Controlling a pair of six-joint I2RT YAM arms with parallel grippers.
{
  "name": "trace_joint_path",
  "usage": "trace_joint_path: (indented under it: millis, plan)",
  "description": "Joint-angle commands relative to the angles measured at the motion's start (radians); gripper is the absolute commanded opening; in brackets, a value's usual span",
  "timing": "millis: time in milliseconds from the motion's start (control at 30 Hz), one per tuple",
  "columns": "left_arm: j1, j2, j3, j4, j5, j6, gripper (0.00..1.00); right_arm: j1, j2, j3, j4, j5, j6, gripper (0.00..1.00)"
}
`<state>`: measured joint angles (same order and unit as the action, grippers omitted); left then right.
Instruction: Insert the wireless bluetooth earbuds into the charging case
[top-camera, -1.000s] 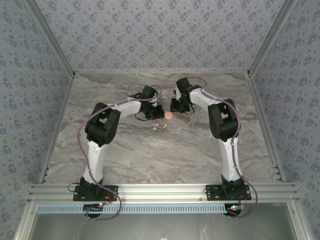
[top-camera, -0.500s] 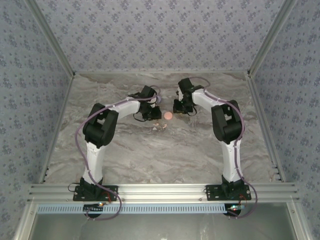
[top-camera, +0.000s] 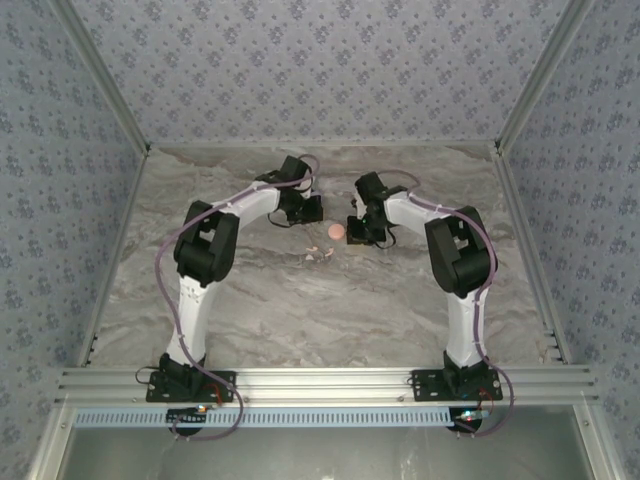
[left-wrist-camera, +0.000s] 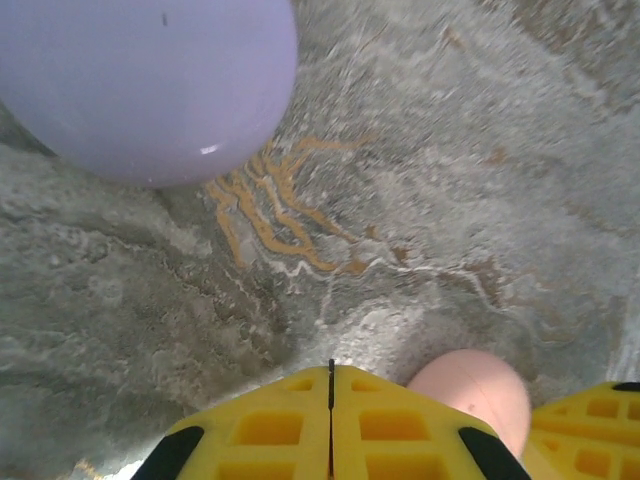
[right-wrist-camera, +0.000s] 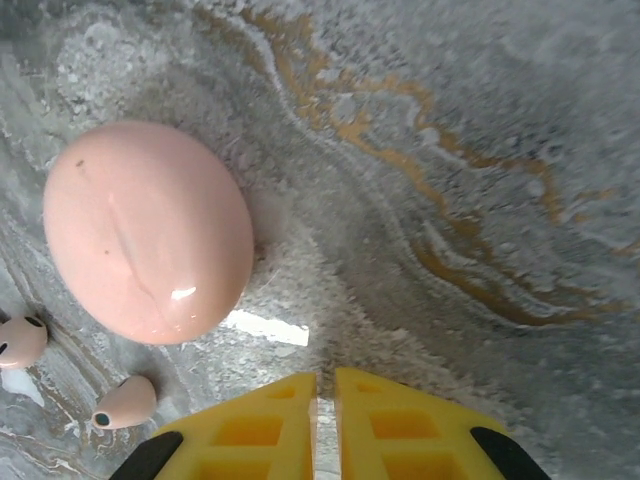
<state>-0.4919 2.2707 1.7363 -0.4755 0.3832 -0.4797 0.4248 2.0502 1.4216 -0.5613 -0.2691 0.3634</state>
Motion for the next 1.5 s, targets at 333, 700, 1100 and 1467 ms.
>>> trace_joint_path:
  millis: [333, 700, 1100, 1467]
  plan:
    - [-0.039, 0.063, 0.05, -0.069, 0.067, 0.034, 0.08, 0.01, 0.055, 0.077, -0.005, 0.028, 0.034, 0.14]
    - [-0.058, -0.021, -0.063, -0.065, 0.041, 0.041, 0.08, 0.01, 0.104, 0.155, -0.057, 0.043, 0.008, 0.14]
    - [-0.06, -0.092, -0.126, -0.065, -0.028, 0.023, 0.11, -0.003, 0.083, 0.162, -0.099, 0.105, -0.021, 0.16]
    - [-0.01, -0.211, -0.235, 0.044, -0.026, -0.022, 0.24, -0.059, -0.07, 0.011, 0.009, 0.014, 0.009, 0.22]
